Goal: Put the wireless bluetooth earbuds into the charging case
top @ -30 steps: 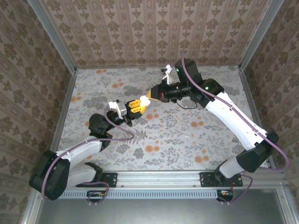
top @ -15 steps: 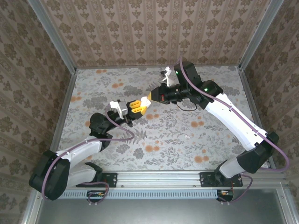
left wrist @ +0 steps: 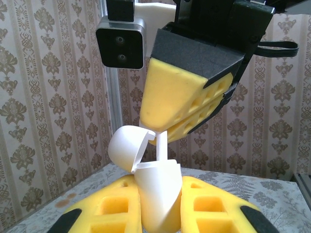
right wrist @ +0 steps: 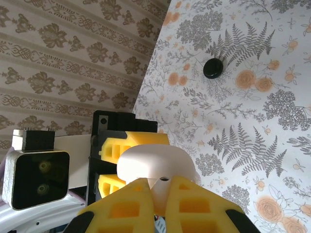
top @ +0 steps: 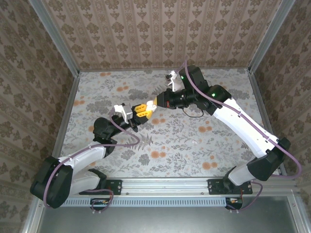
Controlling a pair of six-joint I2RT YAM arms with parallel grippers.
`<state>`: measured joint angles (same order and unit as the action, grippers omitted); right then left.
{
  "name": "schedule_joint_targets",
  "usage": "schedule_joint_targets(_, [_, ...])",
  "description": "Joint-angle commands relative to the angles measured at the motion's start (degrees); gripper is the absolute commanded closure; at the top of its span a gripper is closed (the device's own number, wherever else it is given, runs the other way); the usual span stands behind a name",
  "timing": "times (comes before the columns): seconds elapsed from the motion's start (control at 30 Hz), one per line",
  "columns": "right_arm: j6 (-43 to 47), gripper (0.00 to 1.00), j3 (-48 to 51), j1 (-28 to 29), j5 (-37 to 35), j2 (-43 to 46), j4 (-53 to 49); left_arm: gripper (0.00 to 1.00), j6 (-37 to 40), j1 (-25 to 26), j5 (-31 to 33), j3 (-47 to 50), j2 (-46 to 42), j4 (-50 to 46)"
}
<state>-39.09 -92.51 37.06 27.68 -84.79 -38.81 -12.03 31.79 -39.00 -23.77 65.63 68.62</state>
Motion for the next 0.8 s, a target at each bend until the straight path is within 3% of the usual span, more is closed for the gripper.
schedule_joint_targets(0.0, [1.14,0.93,1.89,1.59,-1.94,0.17,-5.4,1.0,-0.48,0.46,0.63,-1.19,-2.08,5.84])
schedule_joint_targets(0.2, [0.12,0.93,2.74,2.23,-2.59,0.35,-3.02,1.0,-0.62,0.73,1.17,-1.24,-2.56,5.88])
schedule_joint_targets(0.77, [0.83,0.95,-2.37,2.67,-5.76,-0.79,-9.04,1.0,1.15,0.99,-0.11,-0.05,-3.49,5.56])
